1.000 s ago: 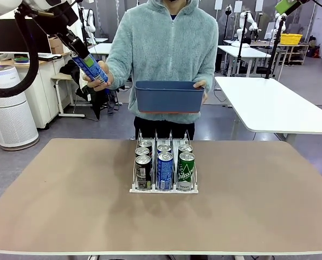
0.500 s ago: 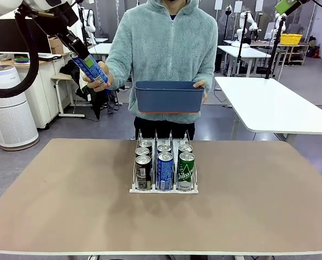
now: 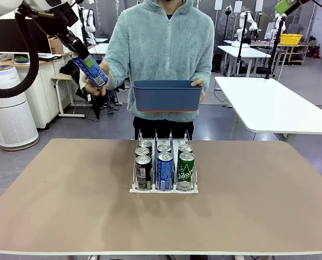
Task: Fill the beverage cans into the dispenser.
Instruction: Place the picked Ionic drink in the line of the Automatic Can Dispenser with the same cans.
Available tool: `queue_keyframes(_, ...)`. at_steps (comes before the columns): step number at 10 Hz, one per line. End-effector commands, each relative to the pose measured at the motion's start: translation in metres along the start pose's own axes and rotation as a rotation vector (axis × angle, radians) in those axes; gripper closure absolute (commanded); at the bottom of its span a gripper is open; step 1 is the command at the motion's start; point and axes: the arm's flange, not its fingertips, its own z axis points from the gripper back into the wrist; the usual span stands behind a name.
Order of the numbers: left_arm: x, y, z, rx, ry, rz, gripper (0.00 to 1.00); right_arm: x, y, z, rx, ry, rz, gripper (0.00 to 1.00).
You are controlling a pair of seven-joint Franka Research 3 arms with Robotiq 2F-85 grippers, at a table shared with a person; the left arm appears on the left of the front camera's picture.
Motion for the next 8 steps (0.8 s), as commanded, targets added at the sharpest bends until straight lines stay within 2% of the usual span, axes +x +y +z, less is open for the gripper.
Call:
queue_keyframes(1, -0.0022, 0.0002, 0.0025, 0.005, -0.004, 0.0, 0.63, -0.0003, 0.0018, 0.0, 0.008, 0.0, -0.008, 0.0)
queue_keyframes(8, -0.0022, 0.0002, 0.0025, 0.005, -0.004, 0.0, 0.63, -0.0003, 0.0018, 0.0, 0.008, 0.0, -0.008, 0.0)
